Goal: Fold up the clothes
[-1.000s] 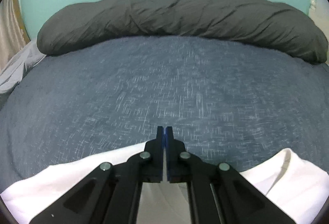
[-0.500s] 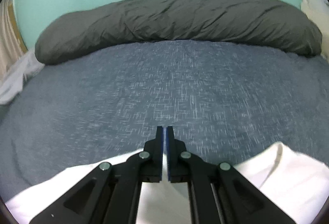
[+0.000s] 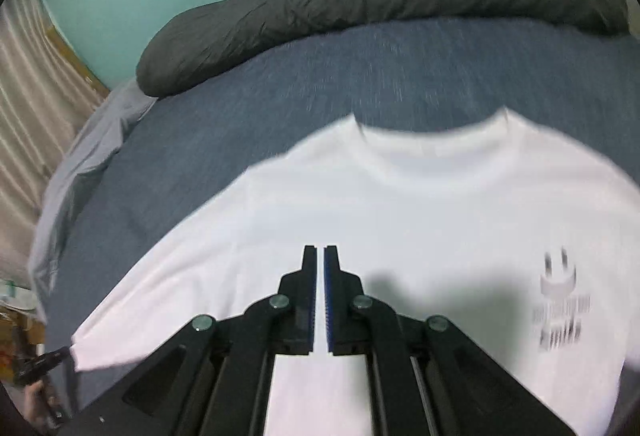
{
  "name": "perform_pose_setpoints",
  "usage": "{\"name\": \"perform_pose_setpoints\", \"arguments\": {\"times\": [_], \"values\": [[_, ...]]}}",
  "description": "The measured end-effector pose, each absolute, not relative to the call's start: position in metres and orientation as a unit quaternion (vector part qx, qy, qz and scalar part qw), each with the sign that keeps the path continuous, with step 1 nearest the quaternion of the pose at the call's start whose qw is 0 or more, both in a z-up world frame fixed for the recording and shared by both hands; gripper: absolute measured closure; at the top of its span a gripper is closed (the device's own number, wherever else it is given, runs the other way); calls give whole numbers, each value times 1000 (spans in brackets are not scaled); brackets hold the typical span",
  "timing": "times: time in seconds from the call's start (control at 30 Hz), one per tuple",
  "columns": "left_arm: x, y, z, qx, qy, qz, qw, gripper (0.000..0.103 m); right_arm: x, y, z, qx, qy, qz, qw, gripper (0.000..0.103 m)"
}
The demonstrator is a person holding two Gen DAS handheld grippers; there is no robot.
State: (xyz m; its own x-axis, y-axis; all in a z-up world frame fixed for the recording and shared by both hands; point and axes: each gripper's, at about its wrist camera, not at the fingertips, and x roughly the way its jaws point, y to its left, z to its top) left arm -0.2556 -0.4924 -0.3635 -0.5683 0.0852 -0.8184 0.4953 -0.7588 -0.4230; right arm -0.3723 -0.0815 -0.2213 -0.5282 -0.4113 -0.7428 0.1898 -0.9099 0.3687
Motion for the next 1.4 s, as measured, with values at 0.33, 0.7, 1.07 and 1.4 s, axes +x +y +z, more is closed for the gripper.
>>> {"name": "perform_pose_setpoints", "arguments": {"times": [0.33, 0.7, 1.07, 1.4], "values": [[-144, -501, -349, 467, 335, -811, 110, 100, -284, -45, -222, 453, -170, -855, 186, 100], [-96, -495, -342, 477, 320, -808, 129, 103, -249, 2, -230, 467, -194, -845, 170, 100], [-70, -461, -326, 471, 321, -812, 125, 100, -196, 99, -227, 496, -209, -834, 121, 70], [-54, -351, -287, 497, 294, -816, 19, 81, -150, 170, -217, 493, -229, -835, 85, 69]]}}
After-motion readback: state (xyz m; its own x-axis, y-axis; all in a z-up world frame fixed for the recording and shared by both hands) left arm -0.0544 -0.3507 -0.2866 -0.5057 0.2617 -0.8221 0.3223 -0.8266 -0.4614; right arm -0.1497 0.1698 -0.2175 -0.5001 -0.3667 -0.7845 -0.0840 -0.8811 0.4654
